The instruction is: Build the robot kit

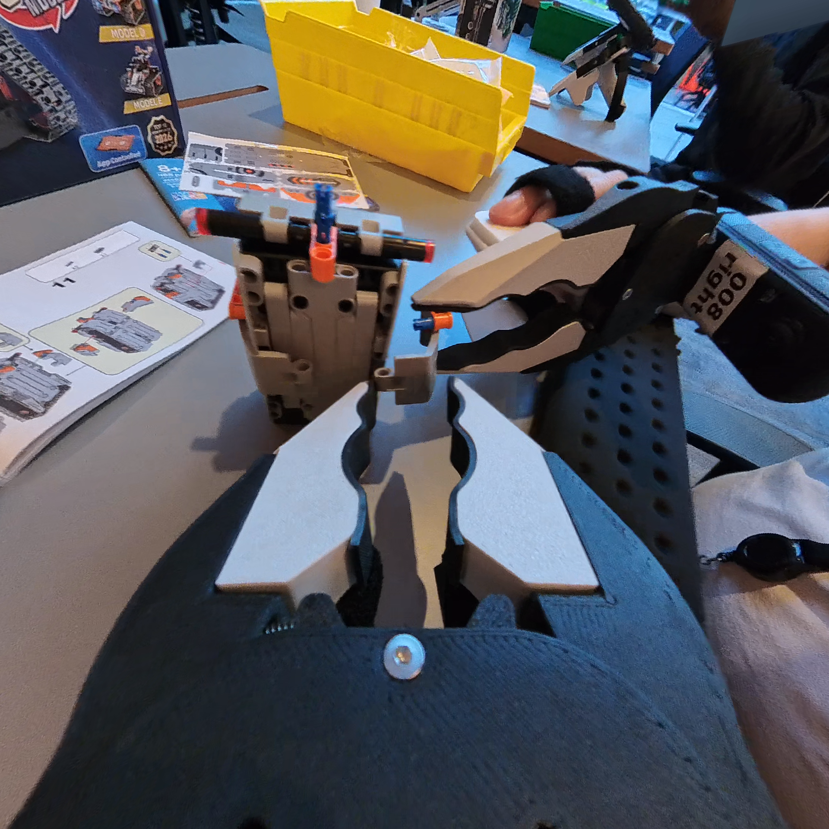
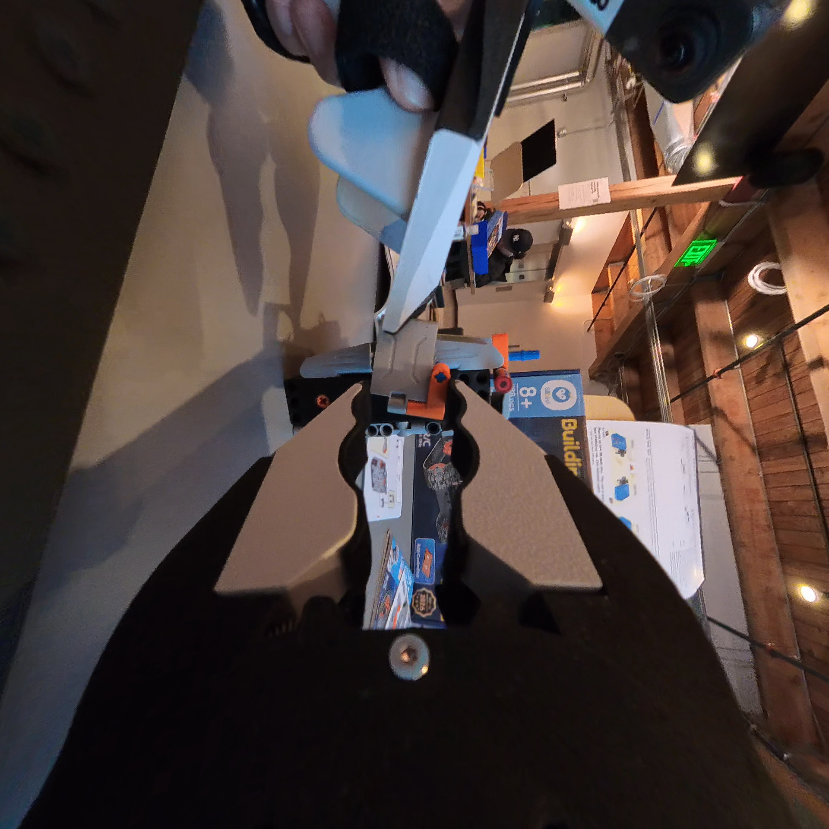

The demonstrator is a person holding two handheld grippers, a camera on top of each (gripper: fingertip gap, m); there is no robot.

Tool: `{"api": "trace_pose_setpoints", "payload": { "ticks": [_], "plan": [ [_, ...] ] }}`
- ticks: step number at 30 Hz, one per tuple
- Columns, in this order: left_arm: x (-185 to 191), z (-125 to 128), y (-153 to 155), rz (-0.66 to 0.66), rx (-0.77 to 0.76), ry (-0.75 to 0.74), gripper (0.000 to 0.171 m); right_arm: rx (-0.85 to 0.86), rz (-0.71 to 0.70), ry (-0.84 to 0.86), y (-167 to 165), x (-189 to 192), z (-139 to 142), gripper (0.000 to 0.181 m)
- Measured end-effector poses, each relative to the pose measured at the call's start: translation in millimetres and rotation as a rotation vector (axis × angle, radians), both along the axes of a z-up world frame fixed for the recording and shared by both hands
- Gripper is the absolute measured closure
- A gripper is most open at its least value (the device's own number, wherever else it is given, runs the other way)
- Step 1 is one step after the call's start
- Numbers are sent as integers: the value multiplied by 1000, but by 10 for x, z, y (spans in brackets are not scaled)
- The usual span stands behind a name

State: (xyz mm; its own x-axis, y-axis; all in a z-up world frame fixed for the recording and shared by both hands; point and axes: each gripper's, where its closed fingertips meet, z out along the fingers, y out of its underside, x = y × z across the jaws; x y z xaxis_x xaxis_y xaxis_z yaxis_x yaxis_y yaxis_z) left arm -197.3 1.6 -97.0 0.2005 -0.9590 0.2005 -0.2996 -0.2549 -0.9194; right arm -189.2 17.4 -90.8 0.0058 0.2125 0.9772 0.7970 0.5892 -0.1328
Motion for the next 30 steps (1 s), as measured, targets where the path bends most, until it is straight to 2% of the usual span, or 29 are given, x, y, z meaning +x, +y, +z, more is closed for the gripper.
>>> {"api": "trace_pose_setpoints", "payload": {
  "ticks": [1, 6, 8, 12, 16, 19, 24, 27, 30],
  "plan": [
    [3, 18, -27, 0, 13, -5, 137, -1, -8, 6, -24, 2, 13, 149],
    [68, 69, -68, 8, 75, 2, 136, 2, -22, 34, -118, -25, 76, 149],
    [64, 41, -47, 10, 74, 16, 145, 15, -14, 15, -128, -24, 61, 149],
    [48, 16, -103, -39, 65, 23, 145, -32, 44, 37, -216, -52, 40, 149],
    [9, -9, -106, -48, 190, 73, 146, -386, 196, 262, -446, -106, 69, 139],
    [19, -51, -127, -67, 288, 129, 145, -625, 216, 405, -442, -28, 151, 142],
    [81, -81, -211, -109, 401, 172, 145, -842, 246, 369, -497, 19, -45, 150],
    [98, -155, -252, -133, 435, 213, 146, -1009, 280, 426, -566, 10, -76, 156],
    [131, -145, -296, -150, 449, 204, 146, -1064, 286, 451, -552, 41, -70, 165]
  ]
}}
